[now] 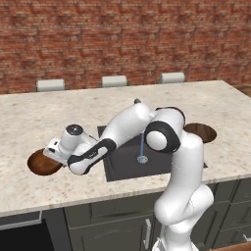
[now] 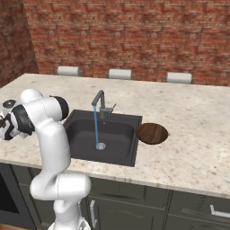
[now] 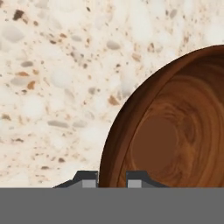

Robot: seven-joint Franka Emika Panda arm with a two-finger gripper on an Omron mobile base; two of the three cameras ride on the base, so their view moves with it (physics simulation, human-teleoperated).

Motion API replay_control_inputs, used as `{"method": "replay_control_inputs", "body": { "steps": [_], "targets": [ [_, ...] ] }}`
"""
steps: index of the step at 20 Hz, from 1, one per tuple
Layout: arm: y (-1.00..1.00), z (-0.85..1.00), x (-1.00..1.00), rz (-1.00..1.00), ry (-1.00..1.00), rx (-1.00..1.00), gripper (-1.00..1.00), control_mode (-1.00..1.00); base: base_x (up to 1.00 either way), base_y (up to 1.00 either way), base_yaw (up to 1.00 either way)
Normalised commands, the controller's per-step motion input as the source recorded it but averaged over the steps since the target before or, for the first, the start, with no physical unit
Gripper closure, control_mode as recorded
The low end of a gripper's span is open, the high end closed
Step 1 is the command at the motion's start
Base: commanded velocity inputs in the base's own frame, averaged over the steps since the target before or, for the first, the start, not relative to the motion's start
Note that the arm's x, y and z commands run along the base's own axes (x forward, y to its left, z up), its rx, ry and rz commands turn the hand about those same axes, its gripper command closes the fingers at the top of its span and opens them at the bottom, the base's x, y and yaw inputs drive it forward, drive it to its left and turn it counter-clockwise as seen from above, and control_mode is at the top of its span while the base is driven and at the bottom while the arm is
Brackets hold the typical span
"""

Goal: Rinse each bowl for a few seconds and place them down in the sink or on the counter.

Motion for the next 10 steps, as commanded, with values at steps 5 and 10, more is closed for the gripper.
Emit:
{"method": "replay_control_inputs", "body": {
  "steps": [5, 10],
  "targets": [
    [-0.46, 0.39, -0.27, -0.16, -0.05, 0.0, 1.0, -1.0, 0.0, 0.0, 0.0],
    [-0.41, 0.48, -0.3, -0.23, -0.05, 0.01, 1.0, -1.0, 0.0, 0.0, 0.0]
  ]
}}
